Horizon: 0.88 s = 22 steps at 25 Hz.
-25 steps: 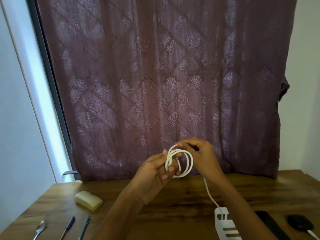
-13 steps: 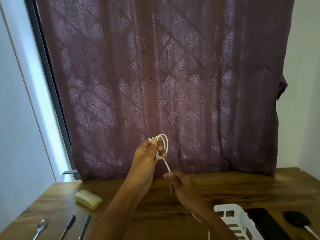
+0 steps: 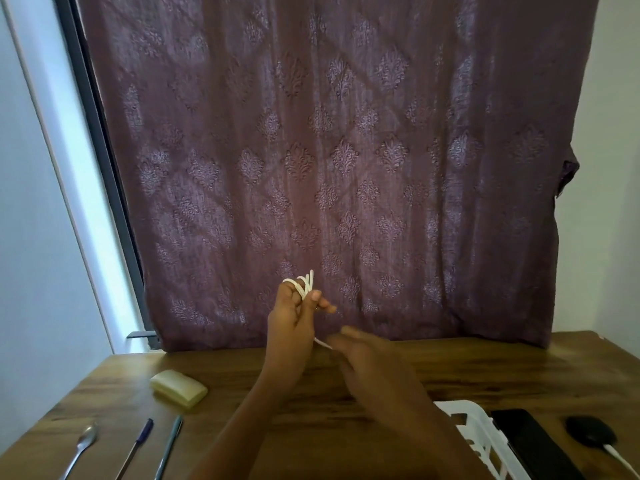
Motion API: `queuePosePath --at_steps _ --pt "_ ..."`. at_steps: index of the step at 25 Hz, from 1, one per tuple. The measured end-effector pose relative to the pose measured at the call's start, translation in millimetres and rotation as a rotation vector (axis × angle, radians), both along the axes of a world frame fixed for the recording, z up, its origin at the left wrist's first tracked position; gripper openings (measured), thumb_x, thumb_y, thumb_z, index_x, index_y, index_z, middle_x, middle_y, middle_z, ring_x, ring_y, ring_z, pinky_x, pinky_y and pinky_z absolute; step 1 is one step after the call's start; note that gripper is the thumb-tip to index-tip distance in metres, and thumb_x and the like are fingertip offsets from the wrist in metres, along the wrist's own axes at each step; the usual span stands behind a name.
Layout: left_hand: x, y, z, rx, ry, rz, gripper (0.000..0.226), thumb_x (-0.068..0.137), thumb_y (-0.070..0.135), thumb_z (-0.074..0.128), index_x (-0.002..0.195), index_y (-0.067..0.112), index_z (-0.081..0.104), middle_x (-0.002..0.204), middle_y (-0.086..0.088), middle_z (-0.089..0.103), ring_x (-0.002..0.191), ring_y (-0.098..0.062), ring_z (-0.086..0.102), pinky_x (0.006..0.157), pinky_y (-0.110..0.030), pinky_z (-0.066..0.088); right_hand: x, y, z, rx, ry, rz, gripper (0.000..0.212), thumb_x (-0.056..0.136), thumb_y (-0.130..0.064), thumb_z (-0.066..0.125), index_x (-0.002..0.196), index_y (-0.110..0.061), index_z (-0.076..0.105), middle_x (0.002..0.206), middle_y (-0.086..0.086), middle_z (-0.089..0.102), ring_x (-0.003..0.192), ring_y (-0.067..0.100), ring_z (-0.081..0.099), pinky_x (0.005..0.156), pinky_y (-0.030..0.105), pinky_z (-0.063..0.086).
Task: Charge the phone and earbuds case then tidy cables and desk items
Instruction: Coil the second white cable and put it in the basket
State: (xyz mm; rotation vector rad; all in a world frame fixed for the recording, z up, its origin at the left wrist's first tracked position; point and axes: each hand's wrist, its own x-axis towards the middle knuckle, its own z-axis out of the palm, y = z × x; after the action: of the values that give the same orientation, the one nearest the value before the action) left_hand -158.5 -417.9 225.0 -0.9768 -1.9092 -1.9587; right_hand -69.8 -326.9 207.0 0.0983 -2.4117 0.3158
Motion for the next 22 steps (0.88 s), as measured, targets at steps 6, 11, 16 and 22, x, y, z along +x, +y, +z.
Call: queuePosePath --at_steps 6,11,16,22 --pt "7.1 -6.3 -3.3 -0.177 -0.013 -0.224 0.017 0.096 0.015 0.04 0.083 0.008 0.049 0.054 0.008 0.053 0.048 -0.004 0.046 0.052 -0.02 0.04 5.5 30.5 38.2 -0.235 0.128 0.137 0.024 0.07 -0.048 0.057 0.076 -0.028 0.07 0.069 -0.017 0.057 0.065 0.002 0.052 0.058 0.023 0.044" --pt "20.0 -7.9 14.1 -0.199 -0.26 -0.53 0.027 0.095 0.028 0.04 0.083 0.009 0.053 0.05 0.007 0.048 0.04 -0.004 0.034 0.049 -0.018 0.034 -0.7 51.0 59.0 -0.475 0.078 0.366 0.008 0.066 -0.015 0.079 0.071 -0.018 0.074 0.069 -0.009 0.064 0.066 0.008 0.059 0.061 0.018 0.046" --pt "27.1 -10.2 29.5 -0.13 -0.387 -0.698 0.036 0.088 0.039 0.045 0.08 0.005 0.054 0.045 0.006 0.04 0.036 -0.004 0.025 0.057 -0.02 0.041 -10.2 60.0 60.8 -0.7 0.073 0.498 0.012 0.074 -0.004 0.068 0.079 -0.014 0.073 0.074 -0.001 0.07 0.075 0.012 0.065 0.071 0.019 0.05" --pt "29.1 -3.6 32.7 0.161 -0.572 -0.838 0.032 0.085 0.03 0.04 0.076 0.002 0.054 0.042 0.005 0.036 0.032 -0.003 0.029 0.053 -0.018 0.044 -17.5 45.6 36.6 -1.047 0.034 0.552 0.015 0.078 0.009 0.062 0.087 -0.002 0.06 0.069 -0.001 0.07 0.064 0.01 0.066 0.058 0.019 0.053"
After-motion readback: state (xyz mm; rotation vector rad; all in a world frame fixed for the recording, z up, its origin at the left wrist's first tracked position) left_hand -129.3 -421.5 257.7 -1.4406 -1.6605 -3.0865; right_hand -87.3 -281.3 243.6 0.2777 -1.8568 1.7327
